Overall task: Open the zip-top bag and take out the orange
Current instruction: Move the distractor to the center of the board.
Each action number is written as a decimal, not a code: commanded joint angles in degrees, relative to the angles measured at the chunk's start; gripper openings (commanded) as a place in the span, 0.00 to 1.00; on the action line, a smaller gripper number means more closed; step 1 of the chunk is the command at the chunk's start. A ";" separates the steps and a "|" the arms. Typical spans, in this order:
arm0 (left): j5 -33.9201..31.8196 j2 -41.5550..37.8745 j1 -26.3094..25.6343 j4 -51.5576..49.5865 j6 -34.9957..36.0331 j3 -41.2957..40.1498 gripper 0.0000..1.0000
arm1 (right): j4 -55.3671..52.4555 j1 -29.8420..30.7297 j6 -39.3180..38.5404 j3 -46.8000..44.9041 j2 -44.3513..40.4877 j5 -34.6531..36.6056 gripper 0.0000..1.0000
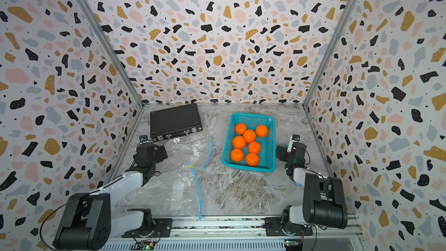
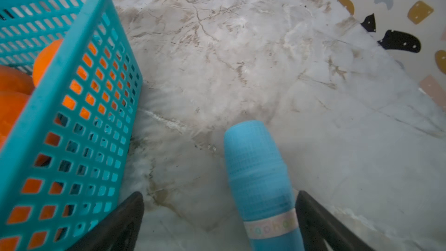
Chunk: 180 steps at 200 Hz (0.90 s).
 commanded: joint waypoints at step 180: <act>11.16 9.09 -1.42 18.95 14.07 1.43 0.99 | 20.97 4.68 -7.25 -2.62 7.71 4.07 1.00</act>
